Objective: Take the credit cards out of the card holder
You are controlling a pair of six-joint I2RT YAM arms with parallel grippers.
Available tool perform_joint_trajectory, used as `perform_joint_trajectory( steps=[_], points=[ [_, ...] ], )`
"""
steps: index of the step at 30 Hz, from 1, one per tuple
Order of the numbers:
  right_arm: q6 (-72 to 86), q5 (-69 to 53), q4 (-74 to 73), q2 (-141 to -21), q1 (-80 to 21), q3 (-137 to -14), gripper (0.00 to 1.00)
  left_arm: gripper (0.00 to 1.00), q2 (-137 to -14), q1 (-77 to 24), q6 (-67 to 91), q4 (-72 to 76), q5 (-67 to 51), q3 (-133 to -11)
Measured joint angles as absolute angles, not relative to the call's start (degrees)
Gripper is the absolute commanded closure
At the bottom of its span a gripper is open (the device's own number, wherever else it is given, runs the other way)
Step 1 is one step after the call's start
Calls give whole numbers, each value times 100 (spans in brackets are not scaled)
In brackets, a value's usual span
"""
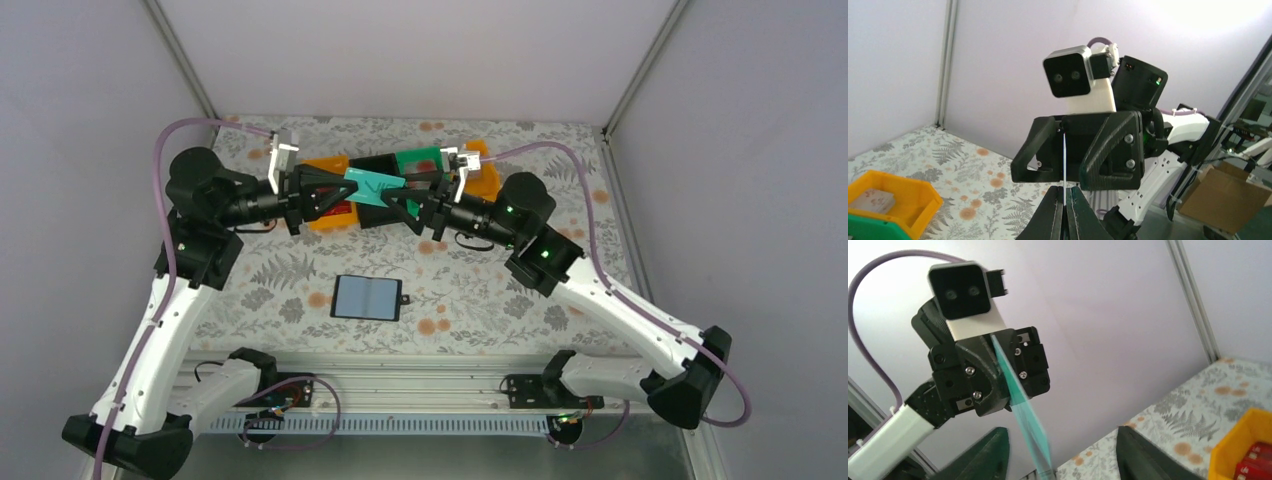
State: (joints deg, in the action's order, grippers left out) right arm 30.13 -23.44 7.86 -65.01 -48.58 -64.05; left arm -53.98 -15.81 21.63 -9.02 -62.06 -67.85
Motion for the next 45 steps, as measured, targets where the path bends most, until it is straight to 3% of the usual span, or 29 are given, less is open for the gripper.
perform_joint_trajectory(
  steps=[4,8,9,11,12,15,22,33,45],
  points=[
    [3424,-2681,1146,-6724,-4856,-6475,94,98,-5376,-1577,2451,-718,-6064,-6720],
    [3494,-2934,1199,-6831,-4856,-6657,96,97,-5290,-1533,2606,-626,-5892,-6639],
    [3476,-2947,1149,-6836,-4856,-6700,96,83,-5275,-1525,2617,-635,-5835,-6635],
    [3389,-2934,884,-6869,-4842,-6847,96,37,-5229,-1538,2561,-819,-5511,-6637],
    [3341,-2915,744,-6901,-4818,-6943,96,21,-5207,-1518,2502,-1000,-5275,-6635],
    [3122,-2858,-185,-7255,-4504,-7745,96,2,-5164,-1212,2456,-1702,-4112,-6449],
    [2681,-2626,-2353,-9107,-3267,-9839,96,0,-4963,-368,2700,-3033,-2359,-4700],
    [2123,-2397,-4252,-12814,-2932,-12309,96,0,-4355,126,3210,-3284,-2095,-3050],
    [2141,-2753,-4383,-14134,-2993,-13072,96,0,-4187,174,3111,-2805,-1865,-2845]
  ],
)
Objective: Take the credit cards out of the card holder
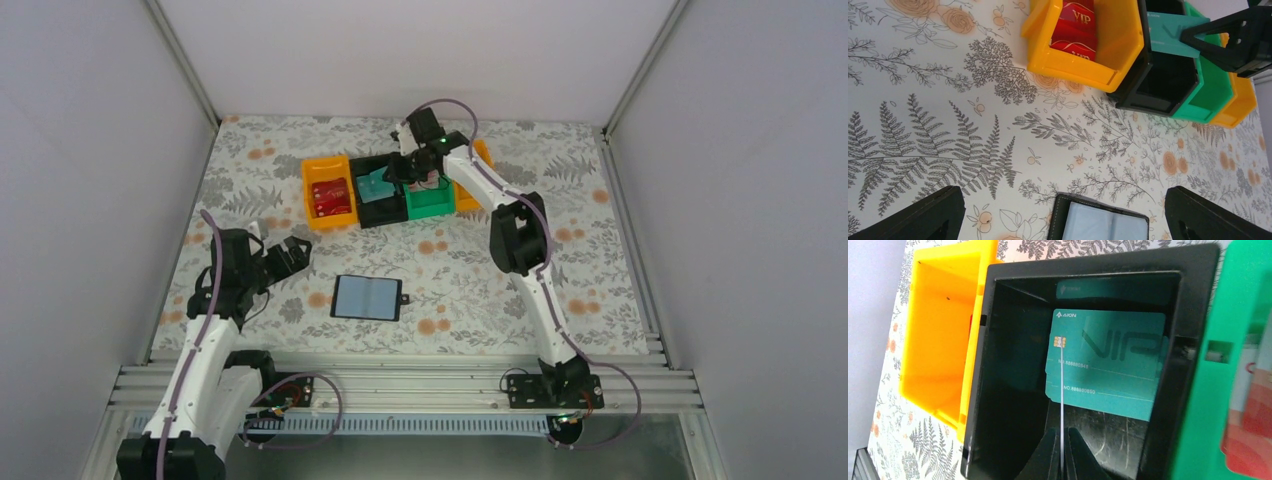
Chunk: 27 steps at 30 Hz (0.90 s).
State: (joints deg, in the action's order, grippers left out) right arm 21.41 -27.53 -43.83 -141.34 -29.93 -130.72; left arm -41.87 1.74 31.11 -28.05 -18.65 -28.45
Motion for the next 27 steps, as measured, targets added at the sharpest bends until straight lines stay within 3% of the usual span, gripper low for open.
perform_joint_trajectory(
  steps=[14,18,22,27],
  points=[
    [2606,-3179,-3859,-14724,-3092,-13362,96,0,-4163,211,3083,-2650,-1804,-2716],
    [2679,-3260,-3798,-14730,-3105,-13408,82,0,-4167,213,3083,-2626,-1802,-2714],
    [2768,-3297,-3675,-14733,-3107,-13572,59,0,-4180,213,3083,-2620,-1802,-2709],
    [2812,-3135,-3583,-14733,-3107,-13690,48,0,-4204,213,3083,-2620,-1802,-2709]
  ],
)
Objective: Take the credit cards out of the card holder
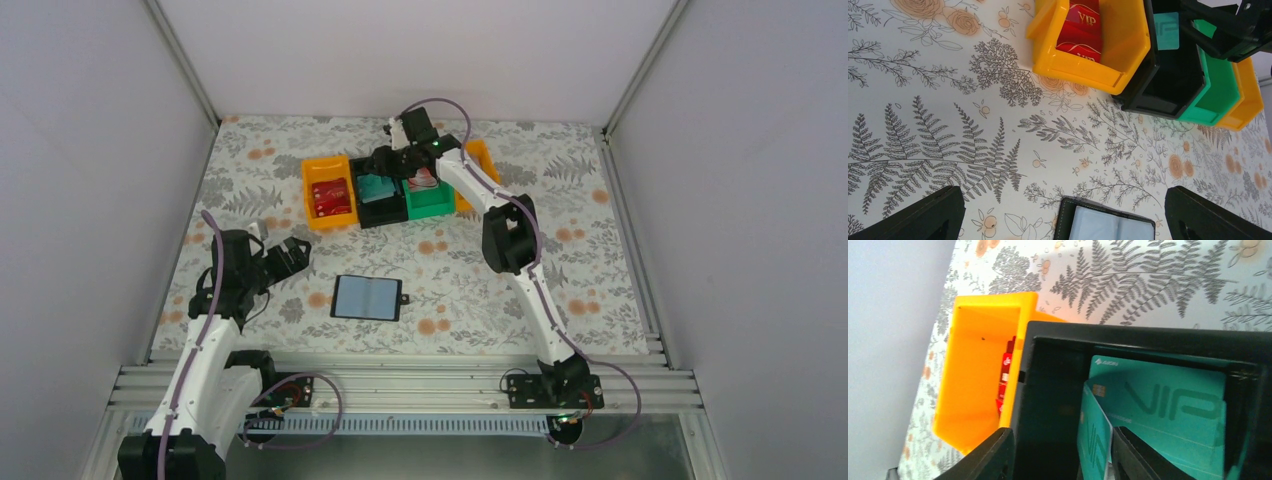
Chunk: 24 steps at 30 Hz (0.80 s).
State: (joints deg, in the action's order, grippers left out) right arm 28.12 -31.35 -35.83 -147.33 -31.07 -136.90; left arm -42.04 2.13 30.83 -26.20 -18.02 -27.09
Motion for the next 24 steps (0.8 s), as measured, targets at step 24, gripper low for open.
perform_joint_trajectory(
  steps=[24],
  points=[
    [2023,-1013,-3828,-12545,-3339,-12752,26,5,-4383,187,3046,-2383,-2285,-2569]
  ],
)
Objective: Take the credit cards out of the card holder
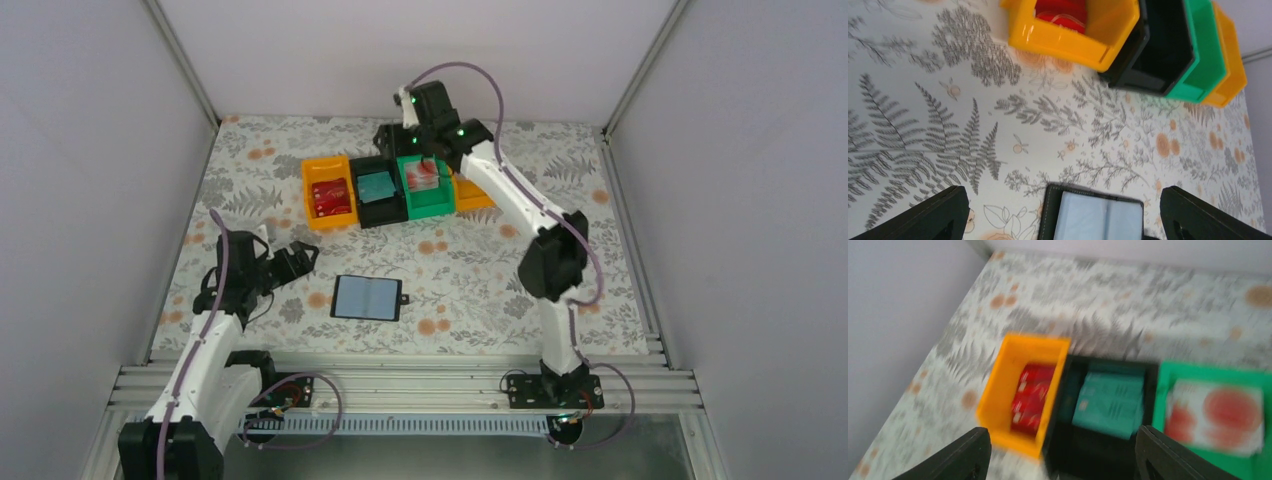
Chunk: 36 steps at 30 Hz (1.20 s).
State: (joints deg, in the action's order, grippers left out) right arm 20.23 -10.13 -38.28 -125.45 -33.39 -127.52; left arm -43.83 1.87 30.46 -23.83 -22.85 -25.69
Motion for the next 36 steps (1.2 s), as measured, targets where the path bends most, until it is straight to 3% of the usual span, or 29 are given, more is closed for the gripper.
perform_joint_trajectory(
  steps=[6,11,18,21,26,36],
  points=[
    [2244,-1000,-3887,-10910,-4366,-10064,28,5,-4925,32,3092,-2097,-2591,-2222],
    [2906,-1168,-3859,-10833,-5234,-8267,25,4,-5111,-427,3277,-1806,-2799,-1772],
    [3852,-1249,-3400,-10691,-5634,-6875,23,1,-5282,-978,3614,-1332,-2976,-1420],
    [4073,-1262,-3122,-10578,-5640,-6619,35,3,-5367,-1076,3747,-1041,-3050,-1352],
    [4132,-1271,-2904,-10663,-5640,-6602,50,13,-5472,-1116,3924,-648,-3140,-1227],
    [3942,-1420,-2683,-10969,-5579,-6899,62,40,-5605,-1181,4097,-139,-3330,-974]
  ],
)
